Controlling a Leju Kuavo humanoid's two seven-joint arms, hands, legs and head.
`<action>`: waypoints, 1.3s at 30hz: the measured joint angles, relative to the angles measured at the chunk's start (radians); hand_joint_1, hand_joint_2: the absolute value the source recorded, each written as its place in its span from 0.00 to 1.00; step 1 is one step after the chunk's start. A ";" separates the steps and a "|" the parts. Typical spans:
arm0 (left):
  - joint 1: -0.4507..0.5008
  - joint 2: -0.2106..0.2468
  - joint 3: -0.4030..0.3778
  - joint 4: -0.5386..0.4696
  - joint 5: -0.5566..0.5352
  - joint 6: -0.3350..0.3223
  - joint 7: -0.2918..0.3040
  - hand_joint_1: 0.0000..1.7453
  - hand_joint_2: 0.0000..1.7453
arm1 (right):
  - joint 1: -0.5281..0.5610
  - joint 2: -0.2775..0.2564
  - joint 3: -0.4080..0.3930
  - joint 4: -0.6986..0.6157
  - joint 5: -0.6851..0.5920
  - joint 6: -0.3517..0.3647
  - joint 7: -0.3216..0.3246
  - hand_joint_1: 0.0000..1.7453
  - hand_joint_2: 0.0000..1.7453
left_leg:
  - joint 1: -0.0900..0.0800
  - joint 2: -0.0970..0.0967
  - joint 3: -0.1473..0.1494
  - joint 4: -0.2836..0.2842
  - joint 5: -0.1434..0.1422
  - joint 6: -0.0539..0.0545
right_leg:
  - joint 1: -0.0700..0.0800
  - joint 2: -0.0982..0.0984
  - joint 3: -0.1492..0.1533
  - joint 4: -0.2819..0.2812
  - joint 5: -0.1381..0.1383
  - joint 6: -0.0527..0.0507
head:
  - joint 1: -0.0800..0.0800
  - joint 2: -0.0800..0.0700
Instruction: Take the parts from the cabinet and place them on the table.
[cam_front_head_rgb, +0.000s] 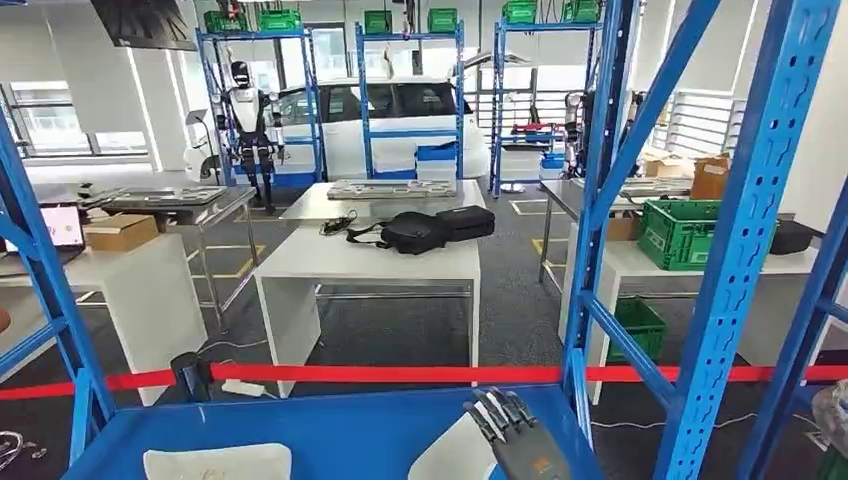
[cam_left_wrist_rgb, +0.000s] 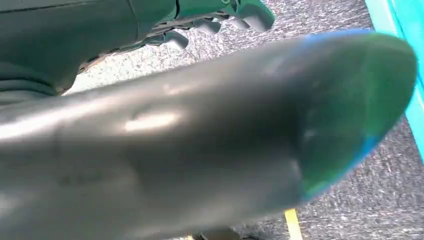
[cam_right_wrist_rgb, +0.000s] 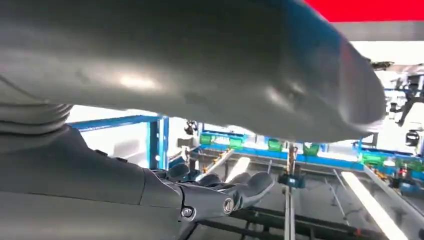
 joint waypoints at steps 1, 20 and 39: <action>0.000 0.000 0.000 0.000 0.000 0.000 0.001 0.00 0.00 | 0.002 0.000 0.000 0.000 0.000 0.001 0.000 0.00 0.00 | 0.000 0.000 0.015 -0.053 0.050 0.001 | -0.001 0.001 0.009 0.001 -0.007 0.003 | -0.001 0.000; -0.005 -0.005 -0.008 0.000 0.000 0.013 0.000 0.00 0.00 | -0.017 0.000 0.000 0.013 -0.058 0.033 -0.056 0.00 0.00 | -0.005 -0.004 0.164 -0.303 0.112 0.039 | 0.006 -0.002 -0.042 0.022 0.020 0.043 | 0.007 0.000; -0.006 -0.019 -0.016 0.000 0.001 0.019 -0.008 0.00 0.00 | -0.052 0.023 -0.005 0.264 -0.317 0.219 -0.238 0.00 0.00 | -0.004 -0.002 0.179 -0.325 0.114 0.023 | 0.006 0.001 -0.035 0.014 0.020 0.027 | 0.004 0.000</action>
